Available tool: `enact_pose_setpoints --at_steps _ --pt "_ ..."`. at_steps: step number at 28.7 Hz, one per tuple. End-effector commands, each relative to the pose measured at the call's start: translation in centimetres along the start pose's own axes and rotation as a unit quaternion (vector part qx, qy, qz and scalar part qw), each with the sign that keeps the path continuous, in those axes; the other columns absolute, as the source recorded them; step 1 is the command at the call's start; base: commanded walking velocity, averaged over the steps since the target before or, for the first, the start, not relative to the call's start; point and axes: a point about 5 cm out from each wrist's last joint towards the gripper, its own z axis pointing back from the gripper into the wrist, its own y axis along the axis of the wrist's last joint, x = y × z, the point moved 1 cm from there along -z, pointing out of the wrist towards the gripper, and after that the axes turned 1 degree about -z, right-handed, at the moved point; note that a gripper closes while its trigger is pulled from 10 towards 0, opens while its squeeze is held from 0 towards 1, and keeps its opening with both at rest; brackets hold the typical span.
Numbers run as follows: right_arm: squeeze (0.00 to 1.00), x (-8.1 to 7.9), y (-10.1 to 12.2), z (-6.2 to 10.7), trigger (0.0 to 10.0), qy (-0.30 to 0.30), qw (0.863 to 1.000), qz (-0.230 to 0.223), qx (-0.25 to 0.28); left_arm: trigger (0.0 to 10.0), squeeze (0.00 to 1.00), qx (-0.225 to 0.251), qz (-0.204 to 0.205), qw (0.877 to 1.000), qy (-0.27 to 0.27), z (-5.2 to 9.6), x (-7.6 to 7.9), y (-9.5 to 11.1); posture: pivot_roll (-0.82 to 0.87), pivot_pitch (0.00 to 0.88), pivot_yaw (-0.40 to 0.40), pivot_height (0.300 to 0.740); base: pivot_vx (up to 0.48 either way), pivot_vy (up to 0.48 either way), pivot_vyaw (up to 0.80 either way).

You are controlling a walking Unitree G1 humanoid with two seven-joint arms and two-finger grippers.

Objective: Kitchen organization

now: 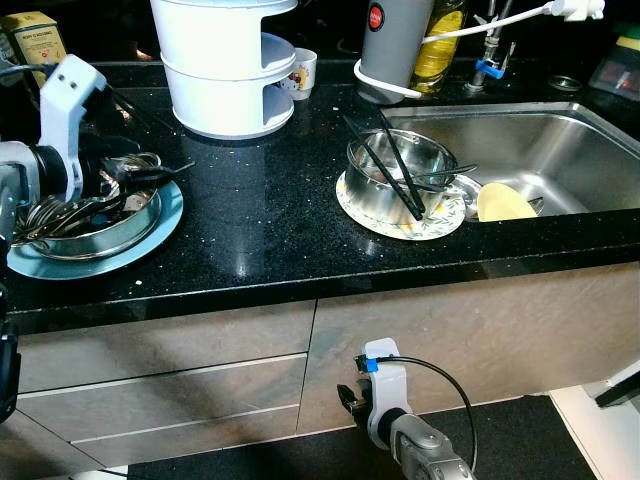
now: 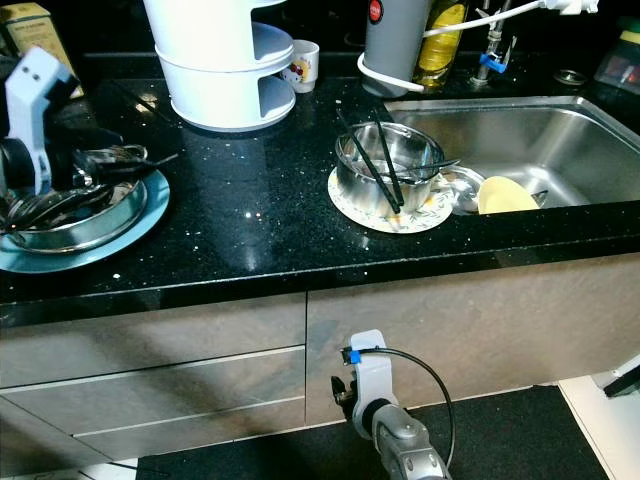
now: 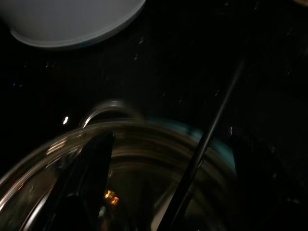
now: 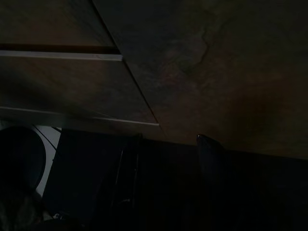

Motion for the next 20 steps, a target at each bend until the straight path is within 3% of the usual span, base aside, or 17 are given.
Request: enact_pose_setpoints --at_steps 1,7,13,20 --pt "0.00 0.2 -0.9 0.2 10.0 -0.004 1.000 -0.010 -0.014 10.0 0.00 -0.030 -0.024 0.999 0.008 0.9 -0.7 -0.2 -0.04 0.169 -0.022 0.740 0.000 0.000 0.00" --pt "0.00 0.1 -0.9 0.2 10.0 -0.003 1.000 -0.010 -0.015 10.0 0.00 -0.075 -0.042 0.996 0.000 1.2 -0.8 -1.5 -0.04 0.168 -0.023 0.740 0.000 0.000 0.00" --pt "0.00 0.1 -1.0 0.2 10.0 -0.003 1.000 -0.009 -0.016 10.0 0.00 -0.081 -0.033 0.996 -0.002 1.1 -0.8 -2.0 -0.04 0.163 -0.024 0.740 0.000 0.000 0.00" --pt "0.00 0.2 -1.0 0.2 10.0 -0.005 1.000 -0.009 -0.016 9.1 0.00 -0.089 -0.038 0.995 0.008 0.9 -0.8 -2.5 -0.05 0.166 -0.023 0.740 0.000 0.000 0.00"
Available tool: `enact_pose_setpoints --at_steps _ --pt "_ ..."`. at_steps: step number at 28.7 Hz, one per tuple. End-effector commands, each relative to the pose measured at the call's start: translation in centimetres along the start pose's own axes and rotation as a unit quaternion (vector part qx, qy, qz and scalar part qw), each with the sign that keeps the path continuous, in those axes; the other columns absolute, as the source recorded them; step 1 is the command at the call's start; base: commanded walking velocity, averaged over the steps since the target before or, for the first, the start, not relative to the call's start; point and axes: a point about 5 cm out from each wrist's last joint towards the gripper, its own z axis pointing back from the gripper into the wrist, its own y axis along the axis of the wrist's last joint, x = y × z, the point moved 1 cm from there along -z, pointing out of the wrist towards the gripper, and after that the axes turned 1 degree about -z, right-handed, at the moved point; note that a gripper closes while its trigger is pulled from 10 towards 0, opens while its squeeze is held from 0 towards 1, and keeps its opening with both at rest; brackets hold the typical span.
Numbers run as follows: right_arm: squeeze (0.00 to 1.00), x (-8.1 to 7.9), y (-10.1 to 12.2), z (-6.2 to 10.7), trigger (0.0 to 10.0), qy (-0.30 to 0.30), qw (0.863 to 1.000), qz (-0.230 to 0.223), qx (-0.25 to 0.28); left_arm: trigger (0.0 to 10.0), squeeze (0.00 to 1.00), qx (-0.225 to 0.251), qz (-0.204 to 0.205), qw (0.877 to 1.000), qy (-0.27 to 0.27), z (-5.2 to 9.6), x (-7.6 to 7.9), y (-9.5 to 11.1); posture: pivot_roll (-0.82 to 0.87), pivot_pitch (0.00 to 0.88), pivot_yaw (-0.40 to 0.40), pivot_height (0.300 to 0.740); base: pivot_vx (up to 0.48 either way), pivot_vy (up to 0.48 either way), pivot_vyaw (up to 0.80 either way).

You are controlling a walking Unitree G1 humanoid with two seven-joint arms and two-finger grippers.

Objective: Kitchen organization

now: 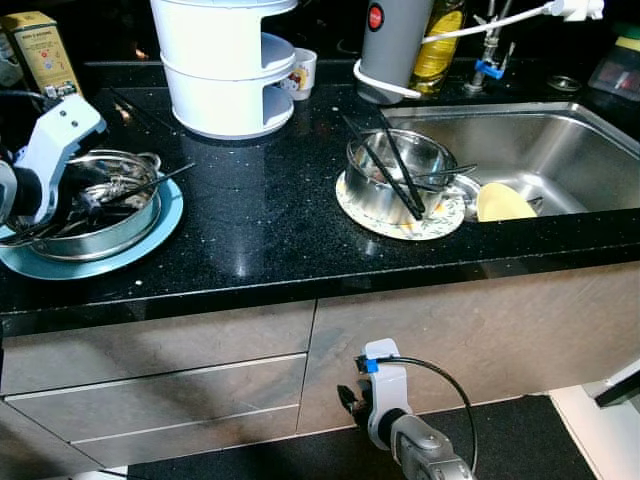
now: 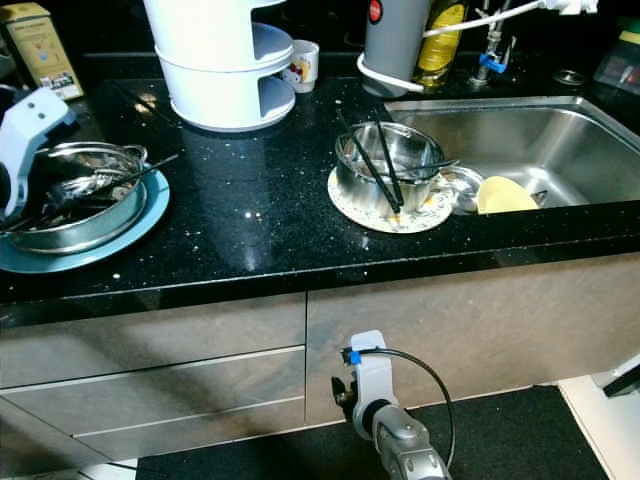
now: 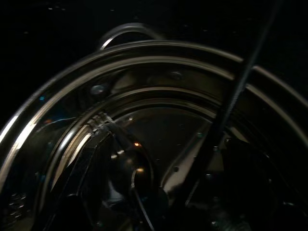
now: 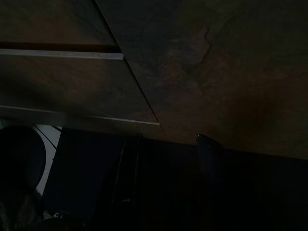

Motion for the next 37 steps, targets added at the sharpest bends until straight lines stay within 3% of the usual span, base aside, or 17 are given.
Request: enact_pose_setpoints --at_steps 1,2,5,6,7,8,11,13,14,16,17,18,37 --pt "0.00 0.22 -0.91 0.23 10.0 -0.005 1.000 -0.009 -0.015 9.1 0.00 -0.003 -0.002 1.000 0.005 -0.08 -0.05 -0.15 -0.05 0.166 -0.023 0.740 0.000 0.000 0.00" --pt "0.00 0.21 -0.89 0.23 10.0 -0.005 1.000 -0.008 -0.014 8.2 0.00 0.001 -0.002 1.000 0.011 -0.07 -0.16 0.01 -0.05 0.166 -0.023 0.740 0.000 0.000 0.00" --pt "0.00 0.21 -0.89 0.23 10.0 -0.005 1.000 -0.008 -0.014 8.2 0.00 0.001 -0.002 1.000 0.011 -0.07 -0.16 0.01 -0.05 0.166 -0.023 0.740 0.000 0.000 0.00" --pt "0.00 0.24 -0.86 0.23 10.0 -0.005 1.000 -0.008 -0.014 7.4 0.00 0.004 -0.002 1.000 0.017 -0.08 -0.25 0.15 -0.05 0.166 -0.025 0.740 0.000 0.000 0.00" --pt "0.00 0.24 -0.86 0.23 10.0 -0.005 1.000 -0.008 -0.014 7.4 0.00 0.004 -0.002 1.000 0.017 -0.08 -0.25 0.15 -0.05 0.166 -0.025 0.740 0.000 0.000 0.00" --pt "0.00 0.26 -0.84 0.23 10.0 -0.006 1.000 -0.008 -0.014 5.4 0.00 0.009 -0.002 1.000 0.026 -0.01 -0.42 0.36 -0.05 0.166 -0.025 0.740 0.000 0.000 0.00" --pt "0.00 0.30 -0.79 0.22 10.0 -0.007 1.000 -0.008 -0.013 2.7 0.00 0.017 -0.002 0.999 0.037 0.06 -0.63 0.62 -0.05 0.165 -0.025 0.740 0.000 0.000 0.00" --pt "0.00 0.33 -0.77 0.21 10.0 -0.007 1.000 -0.008 -0.013 2.7 0.00 0.018 -0.001 0.999 0.038 0.04 -0.63 0.62 -0.05 0.165 -0.025 0.740 0.000 0.000 0.00" --pt "0.00 0.34 -0.76 0.20 10.0 -0.007 1.000 -0.008 -0.013 1.9 0.00 0.018 -0.001 0.999 0.038 0.01 -0.62 0.62 -0.05 0.165 -0.025 0.740 0.000 0.000 0.00" --pt "0.00 0.34 -0.76 0.20 10.0 -0.007 1.000 -0.008 -0.013 1.9 0.00 0.018 -0.001 0.999 0.038 0.01 -0.62 0.62 -0.05 0.165 -0.025 0.740 0.000 0.000 0.00" --pt "0.00 0.35 -0.75 0.20 10.0 -0.007 1.000 -0.008 -0.013 1.5 0.00 0.018 -0.001 0.999 0.039 0.00 -0.62 0.61 -0.05 0.165 -0.025 0.740 0.000 0.000 0.00" --pt "0.00 0.36 -0.75 0.20 10.0 -0.007 1.000 -0.007 -0.013 0.0 0.00 0.018 -0.001 0.999 0.040 0.01 -0.64 0.61 -0.05 0.165 -0.025 0.740 0.000 0.000 0.00" --pt "0.00 0.36 -0.68 0.16 10.0 -0.008 1.000 -0.008 -0.013 0.0 0.00 0.020 -0.003 0.999 0.045 0.23 -0.85 0.73 -0.05 0.165 -0.026 0.740 0.000 0.000 0.00"
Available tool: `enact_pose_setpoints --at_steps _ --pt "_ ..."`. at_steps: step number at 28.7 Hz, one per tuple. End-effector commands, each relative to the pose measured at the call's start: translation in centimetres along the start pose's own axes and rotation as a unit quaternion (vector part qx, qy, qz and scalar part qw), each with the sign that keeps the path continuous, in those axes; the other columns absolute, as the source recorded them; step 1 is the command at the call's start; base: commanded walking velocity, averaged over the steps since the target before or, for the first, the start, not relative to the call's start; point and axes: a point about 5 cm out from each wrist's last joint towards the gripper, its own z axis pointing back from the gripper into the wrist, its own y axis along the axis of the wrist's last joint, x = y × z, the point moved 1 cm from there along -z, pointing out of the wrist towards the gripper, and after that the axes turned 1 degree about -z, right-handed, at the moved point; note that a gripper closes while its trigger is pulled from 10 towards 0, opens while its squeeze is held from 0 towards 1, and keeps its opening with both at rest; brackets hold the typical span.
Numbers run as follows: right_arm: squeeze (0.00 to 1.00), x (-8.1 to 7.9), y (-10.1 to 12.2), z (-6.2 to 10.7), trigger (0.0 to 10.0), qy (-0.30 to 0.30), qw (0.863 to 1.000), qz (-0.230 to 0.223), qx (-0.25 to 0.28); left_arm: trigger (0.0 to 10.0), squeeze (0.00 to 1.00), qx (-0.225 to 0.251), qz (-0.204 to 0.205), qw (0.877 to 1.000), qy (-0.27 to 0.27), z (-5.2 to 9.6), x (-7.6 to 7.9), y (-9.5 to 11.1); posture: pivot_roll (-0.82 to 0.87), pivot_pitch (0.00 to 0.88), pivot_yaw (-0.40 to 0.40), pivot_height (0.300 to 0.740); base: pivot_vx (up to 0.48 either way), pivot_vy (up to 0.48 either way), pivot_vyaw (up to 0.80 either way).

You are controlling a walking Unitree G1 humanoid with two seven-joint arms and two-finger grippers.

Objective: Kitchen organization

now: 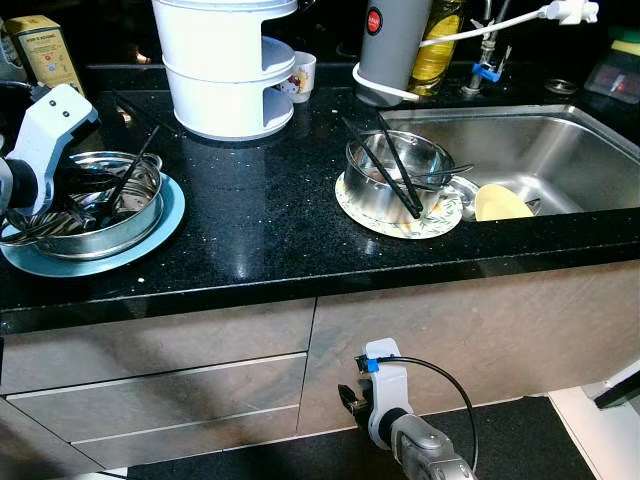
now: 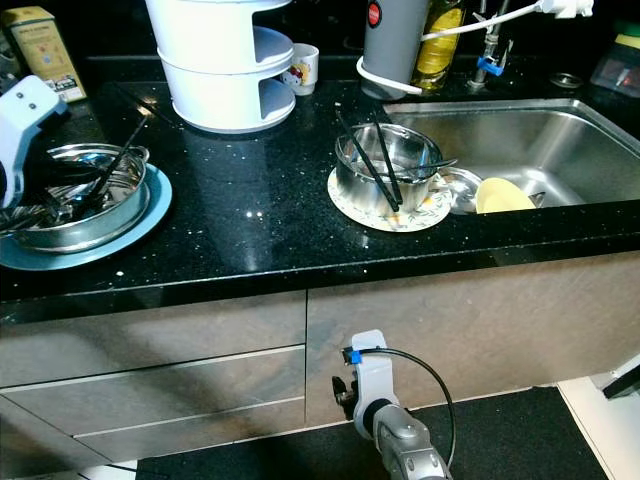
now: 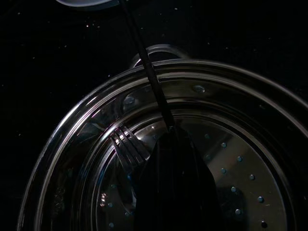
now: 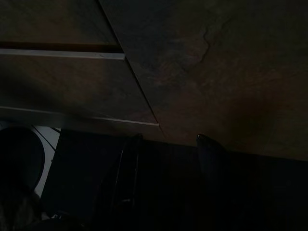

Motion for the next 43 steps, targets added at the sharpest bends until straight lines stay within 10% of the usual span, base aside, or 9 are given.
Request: enact_pose_setpoints --at_steps 1,14,21,22,23,24,41,42,43 --pt "0.00 0.3 -0.7 0.2 10.0 -0.006 1.000 -0.009 -0.014 0.0 0.00 0.004 -0.002 1.000 0.003 0.0 -0.1 0.3 -0.05 0.165 -0.026 0.740 0.000 0.000 0.00" --pt "0.00 0.3 -0.8 0.2 10.0 -0.006 1.000 -0.010 -0.013 0.0 0.00 0.206 0.062 0.976 -0.028 2.0 -1.2 7.1 -0.05 0.168 -0.026 0.740 0.000 0.000 0.00" --pt "0.00 0.2 -0.7 0.2 10.0 -0.007 1.000 -0.011 -0.013 0.0 0.00 0.160 0.053 0.985 -0.029 1.2 -0.8 5.7 -0.05 0.169 -0.024 0.740 0.000 0.000 0.00" --pt "0.00 0.2 -0.7 0.2 10.0 -0.007 1.000 -0.010 -0.013 1.5 0.00 0.127 0.046 0.991 -0.018 0.9 -0.8 4.8 -0.05 0.169 -0.023 0.740 0.000 0.000 0.00" --pt "0.00 0.2 -0.7 0.2 10.0 -0.007 1.000 -0.011 -0.013 10.0 0.12 0.104 0.063 0.993 0.006 0.7 -1.0 4.1 -0.05 0.169 -0.023 0.740 0.000 0.000 0.00" --pt "0.00 0.2 -0.7 0.2 10.0 -0.007 1.000 -0.011 -0.013 10.0 1.00 0.096 0.087 0.991 0.018 0.5 -1.0 3.8 -0.05 0.171 -0.022 0.740 0.000 0.000 0.00" --pt "0.00 0.1 -0.7 0.1 10.0 -0.006 1.000 -0.012 -0.013 10.0 1.00 -0.012 0.127 0.991 0.046 -0.1 -0.8 1.9 -0.05 0.169 -0.020 0.740 0.000 0.000 0.00" --pt "0.00 0.1 -0.7 0.1 10.0 -0.006 1.000 -0.012 -0.013 10.0 0.07 -0.027 0.117 0.992 0.049 -0.2 -0.7 1.6 -0.05 0.164 -0.021 0.740 0.000 0.000 0.00" --pt "0.00 0.1 -0.7 0.1 10.0 -0.006 1.000 -0.012 -0.013 10.0 0.00 -0.037 0.110 0.992 0.050 -0.3 -0.7 1.5 -0.05 0.164 -0.021 0.740 0.000 0.000 0.00"
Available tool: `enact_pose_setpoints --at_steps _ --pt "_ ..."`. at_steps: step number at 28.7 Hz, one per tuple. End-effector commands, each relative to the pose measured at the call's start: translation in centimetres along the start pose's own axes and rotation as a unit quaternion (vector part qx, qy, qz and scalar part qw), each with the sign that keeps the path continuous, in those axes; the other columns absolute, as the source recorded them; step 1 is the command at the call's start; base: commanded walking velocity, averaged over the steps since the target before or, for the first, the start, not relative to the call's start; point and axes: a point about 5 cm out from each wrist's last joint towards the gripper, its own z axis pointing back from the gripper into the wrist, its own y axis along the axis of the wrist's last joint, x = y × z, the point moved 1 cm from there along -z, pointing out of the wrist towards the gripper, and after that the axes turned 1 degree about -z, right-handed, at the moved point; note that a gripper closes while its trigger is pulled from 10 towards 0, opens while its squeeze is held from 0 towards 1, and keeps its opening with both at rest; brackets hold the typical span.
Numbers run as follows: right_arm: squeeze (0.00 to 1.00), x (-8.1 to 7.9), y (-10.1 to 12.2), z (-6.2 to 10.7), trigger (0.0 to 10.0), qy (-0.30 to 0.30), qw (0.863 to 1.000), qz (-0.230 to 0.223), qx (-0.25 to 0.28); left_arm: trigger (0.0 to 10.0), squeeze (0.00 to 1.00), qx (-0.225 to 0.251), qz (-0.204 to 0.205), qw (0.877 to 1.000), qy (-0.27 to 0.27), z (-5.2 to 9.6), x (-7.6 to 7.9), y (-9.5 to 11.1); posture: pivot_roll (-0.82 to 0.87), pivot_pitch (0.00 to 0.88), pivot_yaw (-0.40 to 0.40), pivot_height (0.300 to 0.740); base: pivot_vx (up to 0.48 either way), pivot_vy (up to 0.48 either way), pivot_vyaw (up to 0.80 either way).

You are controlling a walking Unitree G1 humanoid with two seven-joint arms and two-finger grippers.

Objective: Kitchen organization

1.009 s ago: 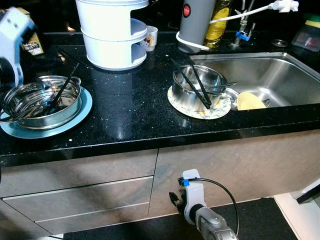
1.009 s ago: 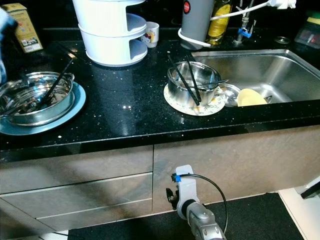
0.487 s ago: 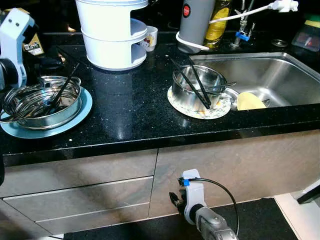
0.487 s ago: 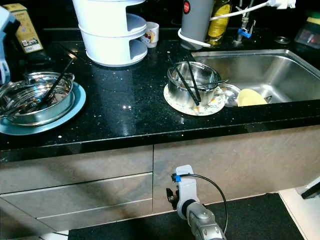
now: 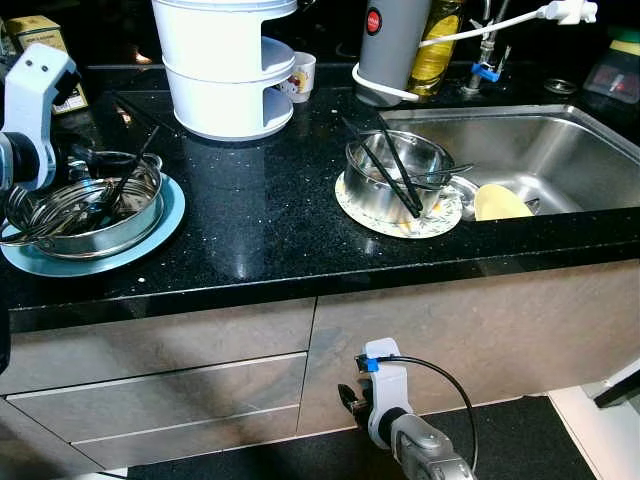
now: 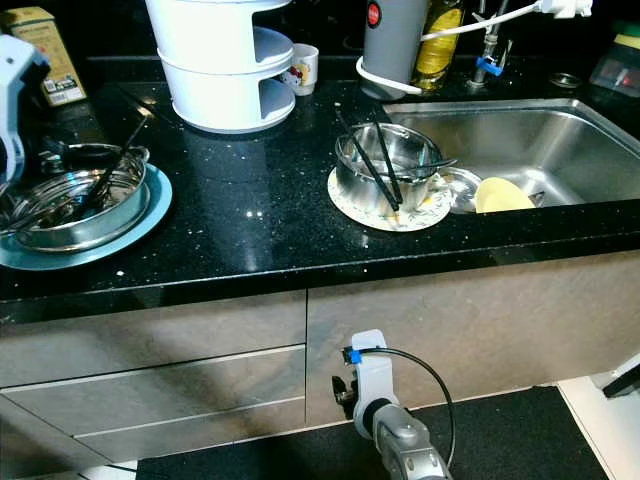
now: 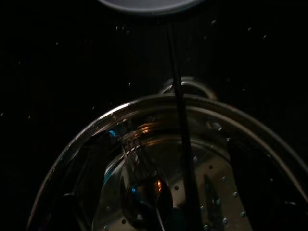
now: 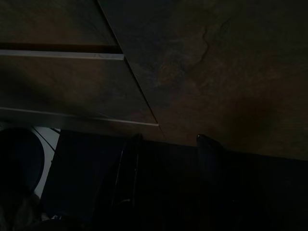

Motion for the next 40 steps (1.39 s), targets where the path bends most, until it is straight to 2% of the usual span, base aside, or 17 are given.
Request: enact_pose_setpoints --at_steps 1,10,18,19,20,21,40 --pt "0.00 0.2 -0.8 0.1 10.0 -0.005 1.000 -0.011 -0.014 10.0 0.00 -0.028 -0.010 1.000 0.003 -0.3 0.2 -0.7 -0.05 0.164 -0.021 0.740 0.000 0.000 0.00" --pt "0.00 0.1 -0.8 0.1 10.0 -0.006 1.000 -0.013 -0.013 10.0 0.00 -0.066 -0.025 0.997 0.012 -0.6 0.3 -1.5 -0.05 0.160 -0.016 0.740 0.000 0.000 0.00" --pt "0.00 0.1 -0.8 0.1 10.0 -0.006 1.000 -0.016 -0.013 10.0 0.00 -0.087 -0.007 0.996 0.002 -1.0 0.8 -2.6 -0.05 0.165 -0.016 0.740 0.000 0.000 0.00" --pt "0.00 0.1 -0.8 0.1 10.0 -0.006 1.000 -0.016 -0.013 2.9 0.00 -0.087 -0.006 0.996 0.003 -1.1 0.8 -2.6 -0.05 0.168 -0.016 0.740 0.000 0.000 0.00" --pt "0.00 0.1 -0.8 0.1 10.0 -0.006 1.000 -0.016 -0.013 2.9 0.00 -0.087 -0.006 0.996 0.003 -1.1 0.8 -2.6 -0.05 0.168 -0.016 0.740 0.000 0.000 0.00" --pt "0.00 0.1 -0.8 0.1 10.0 -0.006 1.000 -0.016 -0.013 0.0 0.00 -0.086 -0.002 0.996 0.003 -1.1 0.8 -2.7 -0.05 0.168 -0.016 0.740 0.000 0.000 0.00" --pt "0.00 0.3 -0.6 0.1 10.0 -0.009 1.000 -0.018 -0.012 0.0 0.00 -0.071 0.018 0.997 0.020 -1.2 0.7 -2.5 -0.05 0.168 -0.014 0.740 0.000 0.000 0.00"
